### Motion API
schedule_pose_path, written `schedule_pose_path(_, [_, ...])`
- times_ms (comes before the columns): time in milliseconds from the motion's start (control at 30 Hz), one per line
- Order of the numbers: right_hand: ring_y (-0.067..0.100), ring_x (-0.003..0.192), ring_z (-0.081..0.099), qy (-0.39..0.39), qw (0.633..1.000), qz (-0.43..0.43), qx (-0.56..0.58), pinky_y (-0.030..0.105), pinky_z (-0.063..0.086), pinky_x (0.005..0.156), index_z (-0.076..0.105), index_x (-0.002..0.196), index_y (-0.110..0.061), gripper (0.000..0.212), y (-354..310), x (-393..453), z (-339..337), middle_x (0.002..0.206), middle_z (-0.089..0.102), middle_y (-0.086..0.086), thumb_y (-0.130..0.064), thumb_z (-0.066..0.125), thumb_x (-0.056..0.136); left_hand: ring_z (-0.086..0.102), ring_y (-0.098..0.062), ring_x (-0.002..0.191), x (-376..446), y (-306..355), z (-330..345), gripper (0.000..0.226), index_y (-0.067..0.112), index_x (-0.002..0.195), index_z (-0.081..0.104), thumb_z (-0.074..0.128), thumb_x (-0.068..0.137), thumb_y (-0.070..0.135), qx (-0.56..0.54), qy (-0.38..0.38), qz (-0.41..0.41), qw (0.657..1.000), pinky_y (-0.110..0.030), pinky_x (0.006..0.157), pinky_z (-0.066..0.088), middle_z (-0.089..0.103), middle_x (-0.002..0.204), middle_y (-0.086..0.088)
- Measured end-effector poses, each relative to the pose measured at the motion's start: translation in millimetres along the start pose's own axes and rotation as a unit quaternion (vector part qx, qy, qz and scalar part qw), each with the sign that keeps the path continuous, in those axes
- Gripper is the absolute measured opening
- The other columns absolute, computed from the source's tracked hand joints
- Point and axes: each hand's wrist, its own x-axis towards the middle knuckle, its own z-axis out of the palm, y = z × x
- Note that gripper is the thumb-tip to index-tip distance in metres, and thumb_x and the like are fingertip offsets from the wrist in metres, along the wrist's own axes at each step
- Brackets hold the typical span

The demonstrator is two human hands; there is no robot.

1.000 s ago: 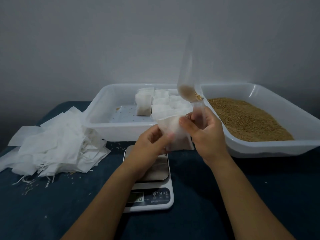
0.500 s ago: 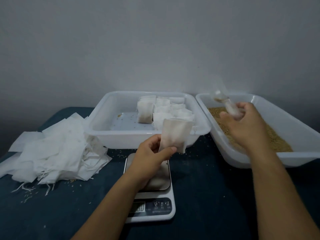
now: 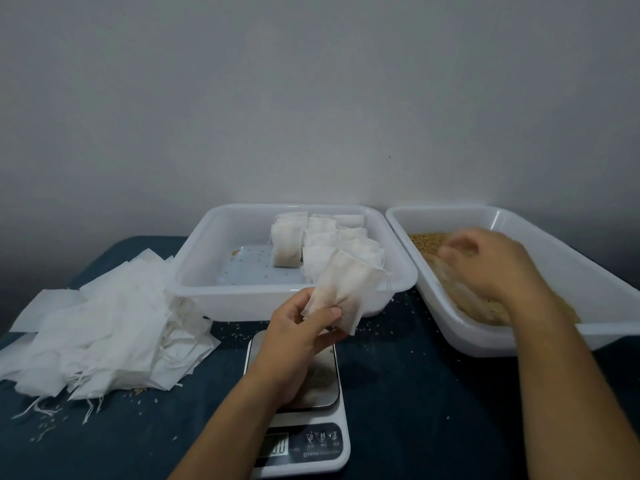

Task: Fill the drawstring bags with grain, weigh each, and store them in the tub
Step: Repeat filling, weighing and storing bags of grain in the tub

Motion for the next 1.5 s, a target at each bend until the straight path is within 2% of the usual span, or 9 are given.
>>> schedule_pose_path(233, [-0.009, 0.109, 0.066, -0.207, 0.935, -0.226, 0.179, 0.034, 0.052, 0.099, 0.076, 0.104, -0.045, 0.039, -70.2, -20.7, 0.7, 0.111, 0.074, -0.027, -0.075, 0.063, 0.083, 0.075, -0.023, 0.095, 2.3, 5.3, 8.0, 0.022, 0.018, 0.103, 0.080, 0.073, 0.083, 0.017, 0.022, 0.024, 0.017, 0.999, -0.034, 0.082, 0.061, 0.077, 0.106, -0.015])
schedule_pose_path(400, [0.023, 0.098, 0.071, -0.257, 0.923, -0.230, 0.168, 0.059, 0.053, 0.099, 0.077, 0.102, -0.016, 0.056, -71.4, -12.2, 17.1, 0.106, 0.074, 0.014, -0.069, 0.064, 0.089, 0.073, -0.021, 0.089, 5.5, 17.5, 15.1, 0.022, 0.019, 0.104, 0.080, 0.073, 0.084, 0.020, 0.034, 0.011, 0.010, 0.999, -0.033, 0.080, 0.060, 0.076, 0.102, -0.014])
schedule_pose_path(533, [0.024, 0.079, 0.064, -0.209, 0.900, -0.214, 0.316, 0.048, 0.053, 0.084, 0.083, 0.093, -0.026, 0.027, -62.3, -3.0, 18.7, 0.090, 0.075, 0.014, -0.049, 0.069, 0.097, 0.075, -0.022, 0.094, 9.4, 20.5, 33.9, 0.013, 0.020, 0.108, 0.079, 0.069, 0.098, 0.019, 0.027, -0.008, 0.004, 1.000, -0.034, 0.081, 0.060, 0.076, 0.109, -0.015])
schedule_pose_path(667, [0.030, 0.087, 0.071, -0.118, 0.886, -0.177, 0.412, 0.047, 0.056, 0.085, 0.084, 0.095, -0.022, 0.036, -49.2, 7.5, 19.7, 0.094, 0.077, 0.014, -0.055, 0.069, 0.090, 0.075, -0.024, 0.100, 33.3, 32.9, 64.0, 0.029, 0.015, 0.125, 0.069, 0.072, 0.096, 0.021, -0.055, -0.048, -0.045, 0.996, -0.035, 0.084, 0.061, 0.074, 0.117, -0.012])
schedule_pose_path(767, [0.025, 0.096, 0.075, -0.061, 0.878, -0.131, 0.457, 0.050, 0.059, 0.093, 0.084, 0.098, -0.026, 0.035, -29.4, 16.6, 16.4, 0.098, 0.080, 0.003, -0.056, 0.070, 0.089, 0.074, -0.022, 0.093, 61.4, 36.5, 87.8, 0.039, 0.015, 0.119, 0.067, 0.081, 0.082, 0.013, 0.050, -0.018, 0.001, 0.999, -0.032, 0.081, 0.062, 0.072, 0.109, -0.012])
schedule_pose_path(967, [0.019, 0.097, 0.077, -0.065, 0.900, -0.058, 0.427, 0.031, 0.063, 0.082, 0.083, 0.095, -0.027, 0.035, 3.9, 20.6, 10.0, 0.097, 0.081, -0.001, -0.053, 0.062, 0.101, 0.070, -0.009, 0.074, 102.3, 36.7, 116.6, 0.034, 0.024, 0.111, 0.066, 0.080, 0.083, 0.011, 0.243, -0.019, 0.087, 0.966, -0.031, 0.071, 0.062, 0.073, 0.098, -0.003])
schedule_pose_path(1067, [0.013, 0.086, 0.075, -0.002, 0.937, -0.021, 0.350, 0.039, 0.061, 0.083, 0.081, 0.089, -0.025, 0.040, 11.6, 24.7, 7.0, 0.087, 0.079, -0.008, -0.057, 0.060, 0.100, 0.072, -0.016, 0.081, 109.5, 33.9, 123.4, 0.030, 0.026, 0.108, 0.067, 0.079, 0.082, 0.017, 0.309, -0.025, 0.105, 0.945, -0.035, 0.075, 0.062, 0.074, 0.095, 0.002])
schedule_pose_path(1267, [0.013, 0.096, 0.074, -0.036, 0.929, 0.011, 0.368, 0.041, 0.058, 0.089, 0.081, 0.093, -0.032, 0.053, 22.2, 22.6, 4.3, 0.095, 0.079, -0.010, -0.076, 0.052, 0.094, 0.068, -0.017, 0.081, 111.8, 23.3, 131.0, 0.022, 0.025, 0.100, 0.067, 0.079, 0.084, 0.015, 0.314, -0.027, 0.098, 0.944, -0.040, 0.081, 0.061, 0.072, 0.090, 0.002])
schedule_pose_path(1500, [0.015, 0.075, 0.065, 0.026, 0.952, 0.036, 0.303, 0.032, 0.043, 0.064, 0.071, 0.065, -0.029, 0.068, 18.2, 25.1, 5.4, 0.070, 0.069, -0.012, -0.077, 0.037, 0.099, 0.069, -0.019, 0.082, 107.8, 16.6, 124.8, 0.023, 0.017, 0.106, 0.068, 0.078, 0.086, 0.013, 0.317, -0.009, 0.082, 0.945, -0.036, 0.077, 0.062, 0.073, 0.097, -0.005])
